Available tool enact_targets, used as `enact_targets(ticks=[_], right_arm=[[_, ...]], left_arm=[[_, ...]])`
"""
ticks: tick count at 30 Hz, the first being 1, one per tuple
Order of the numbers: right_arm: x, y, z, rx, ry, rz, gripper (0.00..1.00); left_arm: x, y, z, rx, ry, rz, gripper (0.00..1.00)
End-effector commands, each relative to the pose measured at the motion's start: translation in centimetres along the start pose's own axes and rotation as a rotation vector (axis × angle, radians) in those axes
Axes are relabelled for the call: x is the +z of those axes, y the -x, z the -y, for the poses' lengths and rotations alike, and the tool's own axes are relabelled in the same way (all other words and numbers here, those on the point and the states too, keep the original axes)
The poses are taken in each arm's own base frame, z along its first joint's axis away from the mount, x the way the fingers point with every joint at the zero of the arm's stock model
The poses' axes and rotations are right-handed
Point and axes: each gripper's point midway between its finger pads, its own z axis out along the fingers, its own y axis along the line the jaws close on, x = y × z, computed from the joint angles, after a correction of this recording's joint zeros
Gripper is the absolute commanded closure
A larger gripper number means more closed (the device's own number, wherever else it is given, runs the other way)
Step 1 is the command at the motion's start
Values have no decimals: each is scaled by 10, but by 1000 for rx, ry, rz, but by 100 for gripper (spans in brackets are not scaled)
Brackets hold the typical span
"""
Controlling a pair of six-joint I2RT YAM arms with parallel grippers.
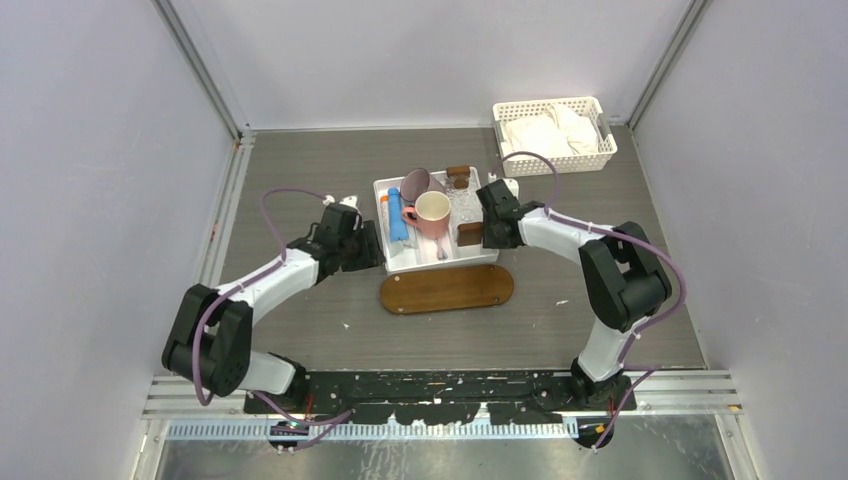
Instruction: Prepare toiletry sets of a toothbrush and toothpaste on the tray
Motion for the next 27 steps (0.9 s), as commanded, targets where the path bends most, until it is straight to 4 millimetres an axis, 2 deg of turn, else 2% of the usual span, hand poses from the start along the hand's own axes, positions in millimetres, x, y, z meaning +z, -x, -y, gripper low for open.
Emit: enact_targets(ticks=[1, 8, 13, 14, 16, 18, 22, 27], right_arm=[[6, 14, -10, 25, 32, 41, 63], [18, 5, -12, 36, 41, 16, 66], [22, 2, -18, 44, 65, 1, 74], [23, 2, -19, 46, 67, -1, 75], [25, 2, -22, 54, 79, -8, 85], [27, 2, -26, 59, 90, -11, 88], [32, 4, -32, 74, 104, -17, 88], [40, 17, -36, 84, 92, -3, 89]], left_arm=[[10, 14, 14, -5, -41, 44, 49], [40, 10, 19, 6, -20, 13, 54], [58, 8, 21, 9, -1, -8, 61], [60, 8, 21, 8, 2, -11, 63], [65, 8, 19, 13, 18, -19, 70], [67, 9, 18, 17, 30, -29, 76], [73, 20, 11, 39, 91, -6, 80], [84, 41, 12, 71, 119, -9, 80]])
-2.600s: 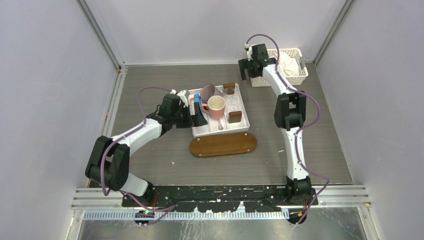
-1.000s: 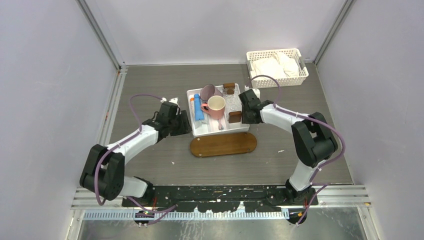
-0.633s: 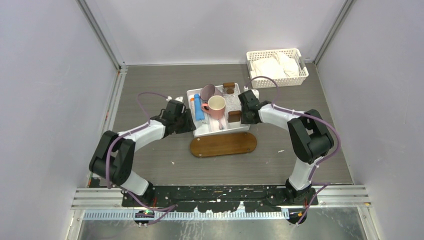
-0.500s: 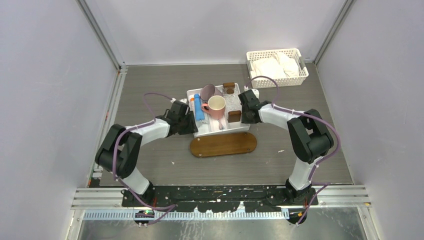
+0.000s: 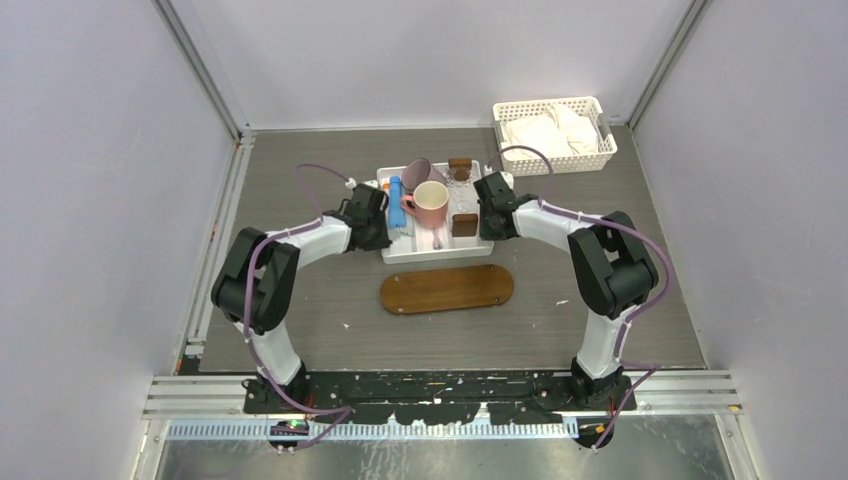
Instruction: Prepare toiletry sets of a toothbrush and toothpaste on the tray
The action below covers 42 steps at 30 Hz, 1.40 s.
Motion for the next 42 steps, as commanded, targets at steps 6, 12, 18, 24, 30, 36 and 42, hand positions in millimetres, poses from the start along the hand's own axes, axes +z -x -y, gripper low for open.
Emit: enact_targets(ticks=[6, 12, 18, 24, 30, 36, 42], right_arm=[[29, 34, -21, 96, 58, 18, 90], [23, 59, -16, 101, 78, 48, 55], [-26, 82, 1, 109, 53, 144, 16], [-94, 77, 25, 163, 34, 231, 8], [-127, 2, 67, 203, -39, 207, 50], [-125, -57, 91, 272, -90, 143, 54], [-111, -93, 83, 331, -36, 69, 56]], left_arm=[[19, 42, 3, 21, 4, 38, 75], [10, 63, -1, 22, 5, 73, 57], [-43, 87, 7, 35, -26, 154, 43], [-112, 87, 11, 18, -72, 199, 42], [-147, 26, 4, -55, -122, 124, 59], [-133, -50, 16, -93, -155, 23, 81], [-116, -113, 24, -64, -120, -47, 79]])
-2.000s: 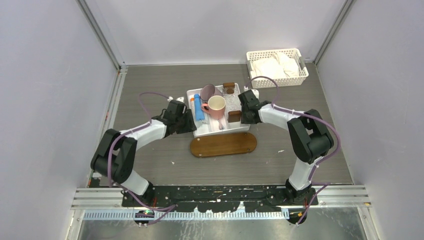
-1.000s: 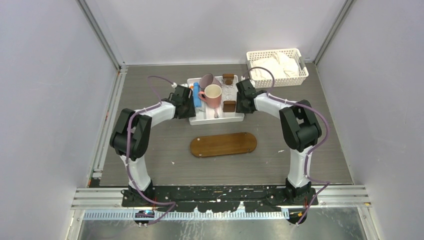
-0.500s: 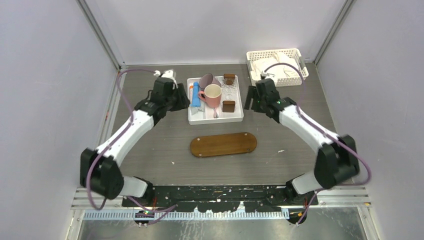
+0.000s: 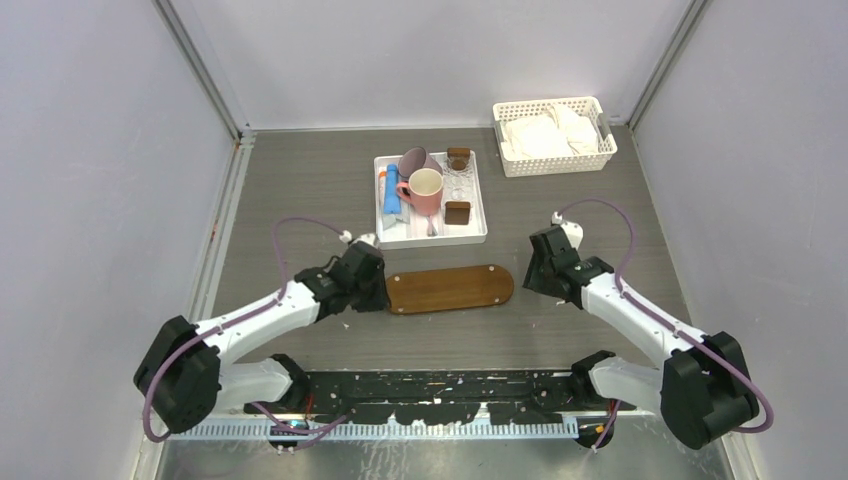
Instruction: Prepare toiletry sets of a toothbrush and toothpaste on the tray
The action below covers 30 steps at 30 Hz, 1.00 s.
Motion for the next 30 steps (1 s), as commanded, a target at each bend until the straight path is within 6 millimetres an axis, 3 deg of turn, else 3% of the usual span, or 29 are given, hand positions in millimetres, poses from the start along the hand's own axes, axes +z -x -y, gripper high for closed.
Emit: enact_targets(ticks=[1, 7, 15, 30], right_arm=[[-1, -6, -10, 90, 50, 4, 56], [12, -22, -22, 82, 67, -54, 60], [15, -25, -33, 35, 63, -56, 60], [22, -14, -45, 9, 58, -39, 62]], left_arm=[[5, -9, 11, -57, -8, 56, 79], [18, -23, 5, -54, 33, 41, 79], [36, -25, 4, -47, 66, 26, 79], [29, -20, 6, -28, 61, 38, 79]])
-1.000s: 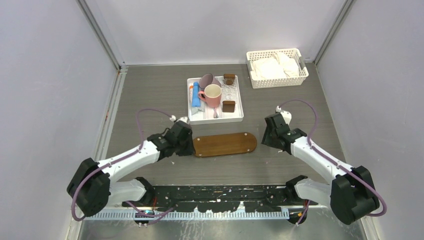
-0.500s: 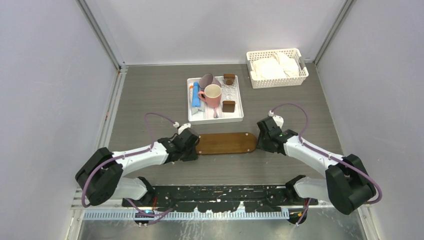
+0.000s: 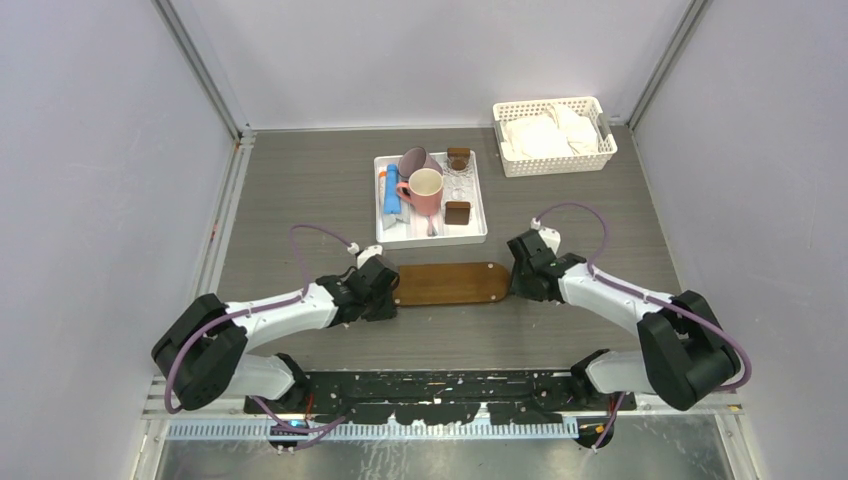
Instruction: Prepare toiletry sets of a toothbrush and toothpaste on the tray
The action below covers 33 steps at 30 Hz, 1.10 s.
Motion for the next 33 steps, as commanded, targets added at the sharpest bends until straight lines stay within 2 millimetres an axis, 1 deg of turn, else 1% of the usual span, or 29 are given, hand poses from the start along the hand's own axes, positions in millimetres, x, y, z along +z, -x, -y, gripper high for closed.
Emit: enact_targets(ticks=[1, 2, 4, 6, 8, 9, 11, 12, 13, 14, 15, 16, 17, 18, 19, 20, 21, 23, 25, 27, 29, 31, 33], right_arm=[[-12, 28, -14, 14, 31, 95, 62], [-16, 30, -10, 9, 17, 105, 62], [-33, 42, -3, 8, -7, 153, 59], [-59, 63, 0, 5, -3, 230, 47], [-81, 82, -4, -2, 15, 285, 41], [-90, 92, -13, -14, 48, 303, 36], [-104, 113, -39, -43, 121, 313, 33], [-112, 128, -58, -67, 170, 322, 33], [-108, 136, -80, -95, 212, 294, 33], [-108, 140, -93, -112, 247, 274, 33], [-114, 158, -115, -130, 286, 281, 35], [-105, 162, -127, -151, 291, 257, 37], [-109, 178, -144, -163, 311, 273, 37], [-97, 187, -157, -176, 301, 259, 38], [-92, 196, -168, -187, 301, 258, 39], [-87, 202, -177, -202, 302, 250, 43], [-81, 209, -186, -210, 302, 247, 45], [-68, 218, -202, -237, 304, 236, 45], [-57, 225, -212, -258, 290, 224, 44], [-47, 230, -220, -276, 282, 218, 44], [-38, 230, -226, -291, 284, 203, 44], [-29, 229, -229, -301, 271, 188, 44], [-20, 225, -233, -317, 272, 172, 44]], left_arm=[[-9, 16, 10, 3, -21, 55, 79], [-13, 17, 9, 4, -24, 54, 78], [-26, 20, 12, 14, -42, 57, 74], [-45, 28, 16, 25, -60, 77, 62], [-66, 40, 15, 42, -59, 120, 47], [-78, 50, 16, 50, -60, 154, 42], [-99, 74, 17, 76, -47, 241, 29], [-108, 88, 17, 101, -29, 281, 23], [-118, 106, 19, 107, -18, 322, 19], [-120, 115, 20, 115, -7, 328, 18], [-123, 127, 21, 130, -4, 339, 16], [-126, 142, 25, 119, -13, 355, 14], [-126, 156, 26, 125, -20, 363, 12], [-127, 172, 26, 110, -26, 374, 3], [-126, 184, 26, 104, -29, 381, 1], [-124, 195, 26, 102, -27, 382, 0], [-121, 204, 24, 104, -20, 386, 0], [-114, 222, 20, 100, 1, 395, 0], [-106, 233, 17, 89, 6, 386, 0], [-99, 238, 14, 76, 4, 381, 0], [-93, 240, 11, 72, 9, 378, 0], [-89, 238, 7, 67, 14, 372, 0], [-86, 236, 4, 61, 16, 368, 0]])
